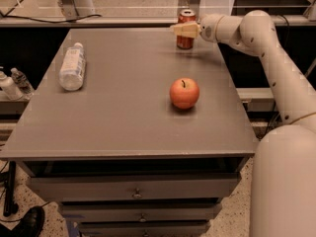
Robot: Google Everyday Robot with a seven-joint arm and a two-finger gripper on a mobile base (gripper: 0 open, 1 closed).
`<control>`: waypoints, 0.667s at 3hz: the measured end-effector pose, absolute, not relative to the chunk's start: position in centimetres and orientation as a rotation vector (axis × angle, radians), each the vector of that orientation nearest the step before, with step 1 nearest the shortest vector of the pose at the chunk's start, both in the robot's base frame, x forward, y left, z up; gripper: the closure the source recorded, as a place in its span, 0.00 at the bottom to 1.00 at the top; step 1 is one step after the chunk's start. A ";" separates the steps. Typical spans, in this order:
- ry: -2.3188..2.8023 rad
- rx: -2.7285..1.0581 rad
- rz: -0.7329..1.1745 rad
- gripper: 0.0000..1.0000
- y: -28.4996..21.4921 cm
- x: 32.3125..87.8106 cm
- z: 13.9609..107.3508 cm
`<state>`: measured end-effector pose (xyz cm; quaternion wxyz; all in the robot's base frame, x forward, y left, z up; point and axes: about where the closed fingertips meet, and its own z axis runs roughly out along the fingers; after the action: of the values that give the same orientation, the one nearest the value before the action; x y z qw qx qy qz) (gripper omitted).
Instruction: Move coke can near blue plastic bottle
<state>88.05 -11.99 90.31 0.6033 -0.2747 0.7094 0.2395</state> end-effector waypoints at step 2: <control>1.670 -0.682 0.573 0.64 -12.6 87.2 89.2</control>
Offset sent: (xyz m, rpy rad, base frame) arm -0.0199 -0.0296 -0.0124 -0.0563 0.0435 0.0364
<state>87.18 -12.62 89.20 0.5848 -0.2923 0.7157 0.2454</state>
